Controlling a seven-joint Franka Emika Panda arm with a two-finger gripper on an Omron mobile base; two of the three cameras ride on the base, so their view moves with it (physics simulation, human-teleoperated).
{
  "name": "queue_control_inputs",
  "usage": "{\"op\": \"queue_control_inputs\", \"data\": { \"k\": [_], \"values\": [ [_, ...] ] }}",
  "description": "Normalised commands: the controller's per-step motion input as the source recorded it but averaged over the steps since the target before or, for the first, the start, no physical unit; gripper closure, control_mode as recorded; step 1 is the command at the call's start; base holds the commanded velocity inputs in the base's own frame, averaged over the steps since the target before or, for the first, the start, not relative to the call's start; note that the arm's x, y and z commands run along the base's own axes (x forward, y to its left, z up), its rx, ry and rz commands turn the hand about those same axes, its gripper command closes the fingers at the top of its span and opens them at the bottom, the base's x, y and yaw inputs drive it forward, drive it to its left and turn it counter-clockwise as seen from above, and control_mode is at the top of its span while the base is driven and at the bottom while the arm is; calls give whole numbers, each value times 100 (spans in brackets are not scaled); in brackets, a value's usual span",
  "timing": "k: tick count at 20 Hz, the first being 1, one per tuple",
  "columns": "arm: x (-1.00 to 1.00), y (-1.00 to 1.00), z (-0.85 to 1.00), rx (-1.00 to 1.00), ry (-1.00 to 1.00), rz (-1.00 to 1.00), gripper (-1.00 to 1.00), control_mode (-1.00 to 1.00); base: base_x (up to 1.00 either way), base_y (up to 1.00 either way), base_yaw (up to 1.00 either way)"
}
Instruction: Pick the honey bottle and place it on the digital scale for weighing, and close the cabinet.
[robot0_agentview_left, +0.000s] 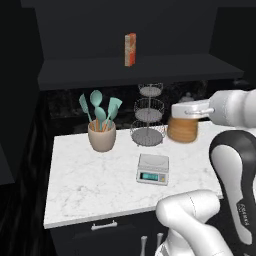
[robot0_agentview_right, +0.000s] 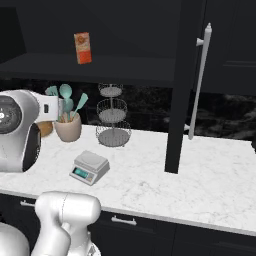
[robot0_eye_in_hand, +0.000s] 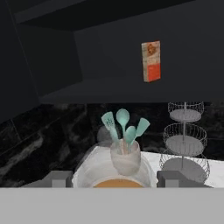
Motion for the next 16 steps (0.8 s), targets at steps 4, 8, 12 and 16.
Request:
{"op": "queue_control_inputs", "data": {
  "k": [4,8,12,16],
  "values": [
    [14,-65,-80,0,0,16,100,-100,0,0,0],
    [30,-49,-76,0,0,22,100,-100,0,0,0],
    [52,-44,-74,0,0,23,100,-100,0,0,0],
    [65,-26,-74,0,0,24,100,-100,0,0,0]
  ]
}}
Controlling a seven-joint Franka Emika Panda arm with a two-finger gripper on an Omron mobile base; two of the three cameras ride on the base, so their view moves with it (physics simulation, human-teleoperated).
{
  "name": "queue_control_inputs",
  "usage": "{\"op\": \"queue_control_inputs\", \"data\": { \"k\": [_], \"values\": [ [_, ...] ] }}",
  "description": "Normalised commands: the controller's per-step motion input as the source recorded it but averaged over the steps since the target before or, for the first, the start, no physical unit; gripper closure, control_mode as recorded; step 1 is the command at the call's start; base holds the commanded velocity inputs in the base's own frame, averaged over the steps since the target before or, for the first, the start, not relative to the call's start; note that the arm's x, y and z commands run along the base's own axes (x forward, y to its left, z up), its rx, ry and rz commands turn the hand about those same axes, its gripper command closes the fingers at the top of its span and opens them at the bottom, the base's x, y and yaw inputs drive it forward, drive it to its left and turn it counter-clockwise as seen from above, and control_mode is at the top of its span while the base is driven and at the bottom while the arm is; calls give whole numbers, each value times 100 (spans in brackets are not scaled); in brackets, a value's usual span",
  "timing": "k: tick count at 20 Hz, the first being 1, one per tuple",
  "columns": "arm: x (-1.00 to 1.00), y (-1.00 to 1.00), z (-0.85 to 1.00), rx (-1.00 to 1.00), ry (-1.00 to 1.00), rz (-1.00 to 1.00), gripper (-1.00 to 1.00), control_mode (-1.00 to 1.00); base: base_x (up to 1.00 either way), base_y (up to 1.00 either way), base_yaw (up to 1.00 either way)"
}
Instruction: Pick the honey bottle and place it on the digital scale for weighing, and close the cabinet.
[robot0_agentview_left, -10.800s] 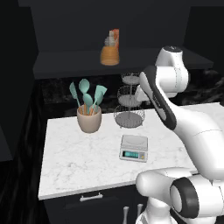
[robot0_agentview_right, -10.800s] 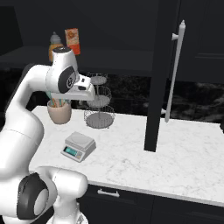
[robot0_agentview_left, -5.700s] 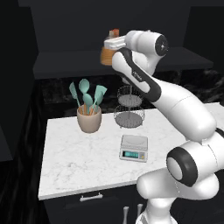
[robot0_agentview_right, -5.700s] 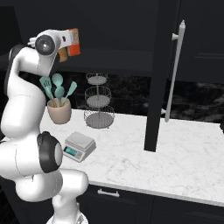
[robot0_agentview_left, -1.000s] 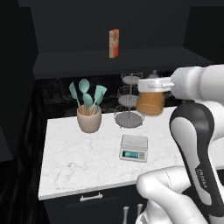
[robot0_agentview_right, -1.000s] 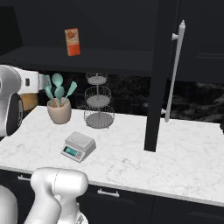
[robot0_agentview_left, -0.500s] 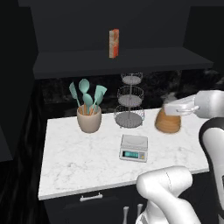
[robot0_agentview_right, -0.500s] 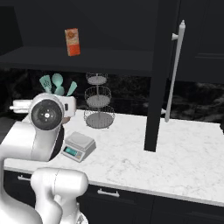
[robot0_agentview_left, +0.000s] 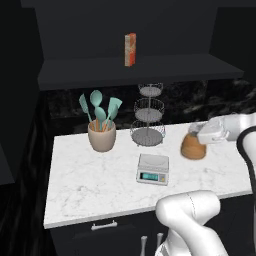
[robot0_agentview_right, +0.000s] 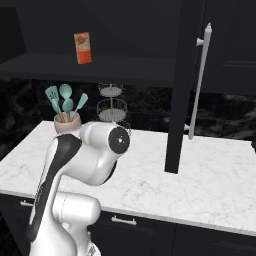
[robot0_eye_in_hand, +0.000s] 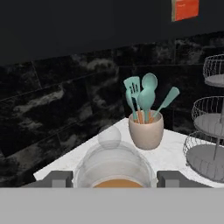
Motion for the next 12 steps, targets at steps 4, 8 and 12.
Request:
{"op": "queue_control_inputs", "data": {
  "k": [4,8,12],
  "values": [
    [82,-18,-65,0,-1,26,100,-100,0,0,0],
    [71,-11,-31,1,0,25,100,-100,0,0,0],
    [64,-1,-25,0,-3,18,100,-100,0,0,0]
  ]
}}
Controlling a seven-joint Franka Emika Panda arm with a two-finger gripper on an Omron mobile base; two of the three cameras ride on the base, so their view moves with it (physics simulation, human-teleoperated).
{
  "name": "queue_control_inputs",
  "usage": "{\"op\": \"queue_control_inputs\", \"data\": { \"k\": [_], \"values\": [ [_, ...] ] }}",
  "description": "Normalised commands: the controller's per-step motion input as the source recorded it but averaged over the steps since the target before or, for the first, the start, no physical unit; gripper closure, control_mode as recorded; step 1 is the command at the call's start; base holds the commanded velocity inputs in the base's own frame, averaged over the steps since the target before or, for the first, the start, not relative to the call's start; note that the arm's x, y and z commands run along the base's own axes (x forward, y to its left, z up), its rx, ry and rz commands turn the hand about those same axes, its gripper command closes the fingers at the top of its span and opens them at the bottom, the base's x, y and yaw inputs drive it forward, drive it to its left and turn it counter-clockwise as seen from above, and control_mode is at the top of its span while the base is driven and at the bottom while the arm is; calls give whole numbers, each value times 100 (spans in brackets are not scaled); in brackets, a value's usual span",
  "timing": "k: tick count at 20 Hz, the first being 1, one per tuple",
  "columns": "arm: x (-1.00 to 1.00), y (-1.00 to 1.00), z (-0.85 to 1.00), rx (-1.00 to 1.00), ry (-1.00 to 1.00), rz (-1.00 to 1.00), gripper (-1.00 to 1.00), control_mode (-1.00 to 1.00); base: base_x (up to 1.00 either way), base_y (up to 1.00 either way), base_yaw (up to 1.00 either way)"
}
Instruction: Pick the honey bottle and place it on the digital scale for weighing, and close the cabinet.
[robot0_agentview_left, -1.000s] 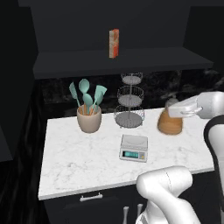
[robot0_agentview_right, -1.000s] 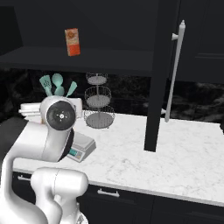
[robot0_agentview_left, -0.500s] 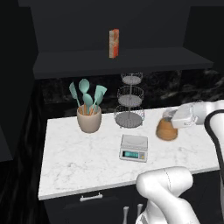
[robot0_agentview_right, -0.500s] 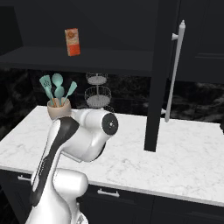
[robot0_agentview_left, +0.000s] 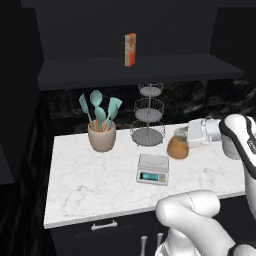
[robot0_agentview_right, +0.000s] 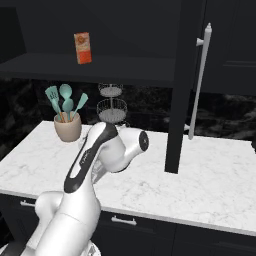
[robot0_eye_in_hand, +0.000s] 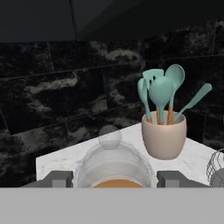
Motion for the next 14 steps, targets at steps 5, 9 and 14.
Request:
{"op": "queue_control_inputs", "data": {
  "k": [5,9,14],
  "values": [
    [54,4,-38,0,-6,1,100,-100,0,0,0],
    [42,13,-33,0,-5,0,100,-100,0,0,0],
    [40,19,-25,0,-1,0,100,-100,0,0,0]
  ]
}}
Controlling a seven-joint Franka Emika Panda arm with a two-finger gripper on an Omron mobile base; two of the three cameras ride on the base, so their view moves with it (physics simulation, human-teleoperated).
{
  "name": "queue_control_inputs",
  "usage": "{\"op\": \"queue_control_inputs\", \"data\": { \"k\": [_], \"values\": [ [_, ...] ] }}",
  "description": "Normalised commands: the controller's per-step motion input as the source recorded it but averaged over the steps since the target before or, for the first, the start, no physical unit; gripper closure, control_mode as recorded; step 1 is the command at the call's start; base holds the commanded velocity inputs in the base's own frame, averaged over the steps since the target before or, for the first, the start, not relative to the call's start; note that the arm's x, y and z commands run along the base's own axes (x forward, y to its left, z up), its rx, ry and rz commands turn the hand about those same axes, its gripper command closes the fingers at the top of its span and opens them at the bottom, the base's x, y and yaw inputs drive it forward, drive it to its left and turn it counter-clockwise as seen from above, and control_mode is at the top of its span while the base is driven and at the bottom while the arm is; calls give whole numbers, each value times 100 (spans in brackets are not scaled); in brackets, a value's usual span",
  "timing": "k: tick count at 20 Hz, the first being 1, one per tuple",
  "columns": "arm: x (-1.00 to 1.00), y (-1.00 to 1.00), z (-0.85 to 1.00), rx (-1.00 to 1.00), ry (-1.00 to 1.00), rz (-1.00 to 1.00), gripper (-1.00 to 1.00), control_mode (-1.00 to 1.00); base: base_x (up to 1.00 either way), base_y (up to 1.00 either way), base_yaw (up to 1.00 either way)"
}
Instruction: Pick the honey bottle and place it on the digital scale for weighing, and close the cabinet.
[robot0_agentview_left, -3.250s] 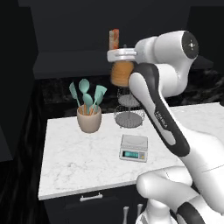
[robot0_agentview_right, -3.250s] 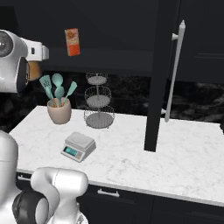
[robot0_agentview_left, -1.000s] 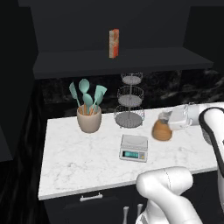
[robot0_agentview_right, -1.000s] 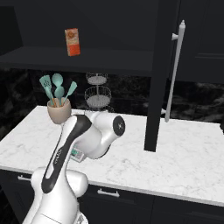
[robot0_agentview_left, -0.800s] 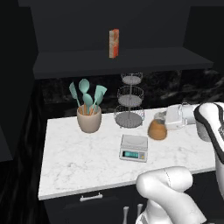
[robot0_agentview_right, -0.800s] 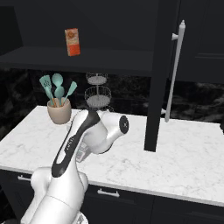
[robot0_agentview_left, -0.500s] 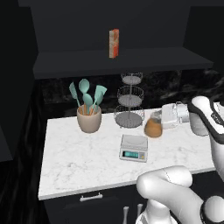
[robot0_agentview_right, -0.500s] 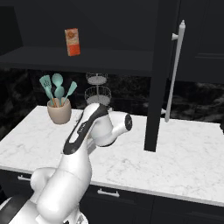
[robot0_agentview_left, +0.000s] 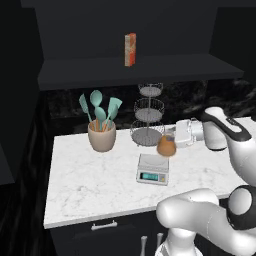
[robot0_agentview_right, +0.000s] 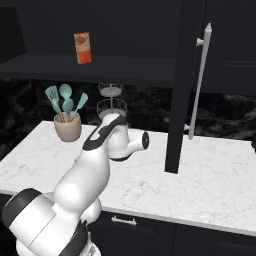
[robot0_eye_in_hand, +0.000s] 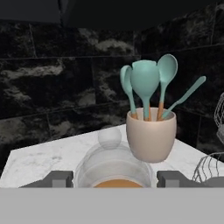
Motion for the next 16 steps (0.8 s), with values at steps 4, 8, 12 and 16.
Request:
{"op": "queue_control_inputs", "data": {
  "k": [4,8,12,16],
  "values": [
    [7,30,-2,0,0,0,100,-100,0,0,0],
    [0,22,-13,0,1,0,100,-100,0,0,0],
    [0,16,-23,0,0,0,100,-100,0,0,0],
    [-1,17,-18,0,1,0,100,-100,0,0,0]
  ]
}}
